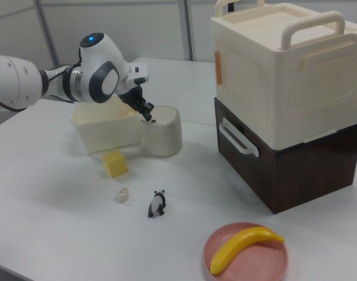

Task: Open the trash can
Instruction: 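Hook the lid edge with the gripper fingers and lift it open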

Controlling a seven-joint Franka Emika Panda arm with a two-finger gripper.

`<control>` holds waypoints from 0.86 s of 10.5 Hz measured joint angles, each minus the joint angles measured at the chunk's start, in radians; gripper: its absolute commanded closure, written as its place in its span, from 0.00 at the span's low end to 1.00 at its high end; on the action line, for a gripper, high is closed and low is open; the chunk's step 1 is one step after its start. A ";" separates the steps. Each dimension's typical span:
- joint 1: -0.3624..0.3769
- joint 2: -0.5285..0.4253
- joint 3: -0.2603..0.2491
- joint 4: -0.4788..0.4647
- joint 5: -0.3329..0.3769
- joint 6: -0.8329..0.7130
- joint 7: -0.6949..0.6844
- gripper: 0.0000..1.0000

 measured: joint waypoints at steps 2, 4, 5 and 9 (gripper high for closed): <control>0.000 0.000 0.000 0.000 -0.022 0.000 0.000 0.97; 0.009 0.005 0.001 0.000 -0.063 0.000 0.001 0.98; 0.017 0.007 0.001 0.002 -0.072 0.000 0.001 0.98; 0.021 0.009 0.001 0.004 -0.073 0.000 0.005 0.79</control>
